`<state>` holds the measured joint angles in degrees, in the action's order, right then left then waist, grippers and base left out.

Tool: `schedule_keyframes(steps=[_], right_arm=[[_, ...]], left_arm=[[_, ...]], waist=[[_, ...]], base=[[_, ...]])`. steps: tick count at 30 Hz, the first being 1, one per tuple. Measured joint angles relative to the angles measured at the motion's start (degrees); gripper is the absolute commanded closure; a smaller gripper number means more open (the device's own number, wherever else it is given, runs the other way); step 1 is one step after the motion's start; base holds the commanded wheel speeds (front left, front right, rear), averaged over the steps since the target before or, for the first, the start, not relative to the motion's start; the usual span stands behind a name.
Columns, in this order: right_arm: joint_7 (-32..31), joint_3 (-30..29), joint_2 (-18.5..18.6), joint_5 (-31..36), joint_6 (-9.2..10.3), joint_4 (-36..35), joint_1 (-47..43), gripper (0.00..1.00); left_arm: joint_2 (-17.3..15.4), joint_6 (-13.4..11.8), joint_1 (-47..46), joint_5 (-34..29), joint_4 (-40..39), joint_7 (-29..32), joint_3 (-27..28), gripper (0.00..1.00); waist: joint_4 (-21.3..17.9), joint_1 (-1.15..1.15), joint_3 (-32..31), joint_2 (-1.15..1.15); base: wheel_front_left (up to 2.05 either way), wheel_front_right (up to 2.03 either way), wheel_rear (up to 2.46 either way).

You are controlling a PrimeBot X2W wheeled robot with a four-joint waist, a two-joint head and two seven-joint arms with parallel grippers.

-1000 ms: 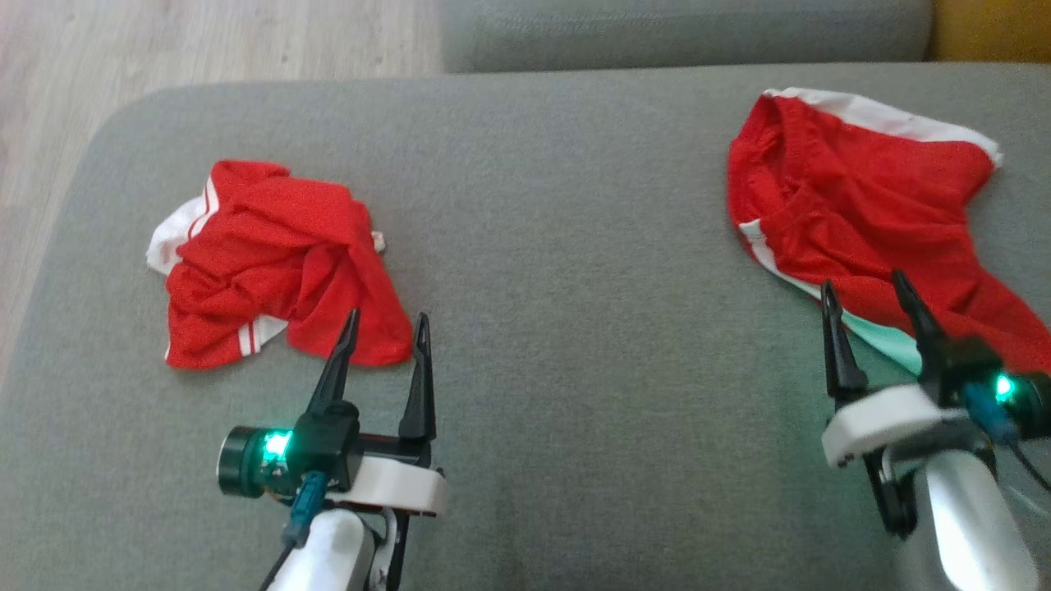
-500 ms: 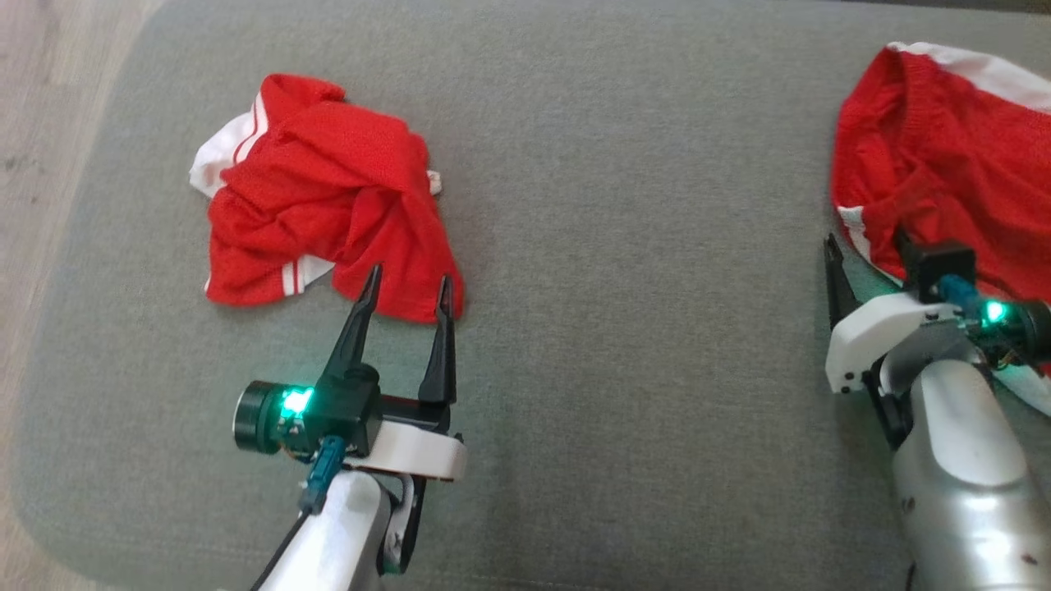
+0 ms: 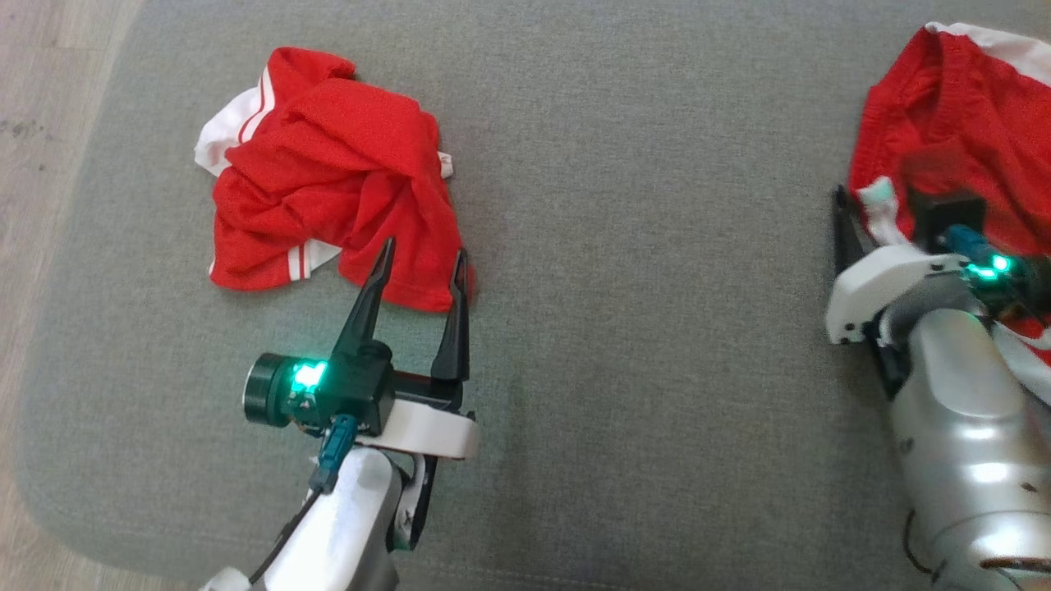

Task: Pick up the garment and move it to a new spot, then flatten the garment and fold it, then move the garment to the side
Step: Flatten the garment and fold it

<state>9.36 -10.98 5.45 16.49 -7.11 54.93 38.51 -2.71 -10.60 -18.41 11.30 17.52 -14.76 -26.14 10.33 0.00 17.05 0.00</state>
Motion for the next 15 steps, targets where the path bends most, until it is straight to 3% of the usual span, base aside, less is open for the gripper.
schedule_keyframes(steps=[4,9,15], right_arm=[[3.6,6.2,-0.8,-3.2,0.0,3.2,1.8,1.0],[4.8,18.1,-1.3,-10.5,0.0,3.6,1.9,1.0],[4.9,38.4,-1.4,-22.5,0.0,-1.4,-1.2,1.0]], left_arm=[[0.0,0.0,-0.3,0.0,0.4,0.0,0.0,0.0],[0.0,0.0,-0.3,0.0,1.0,0.0,0.0,0.0],[0.0,0.0,-0.1,0.0,1.6,0.0,0.0,0.0]], waist=[[-0.4,0.0,-0.2,0.0],[-1.0,0.0,-1.8,0.0],[-1.3,-0.01,-4.1,0.0]], base=[[0.0,0.0,0.0],[0.0,0.0,0.0],[0.0,0.0,0.0]])
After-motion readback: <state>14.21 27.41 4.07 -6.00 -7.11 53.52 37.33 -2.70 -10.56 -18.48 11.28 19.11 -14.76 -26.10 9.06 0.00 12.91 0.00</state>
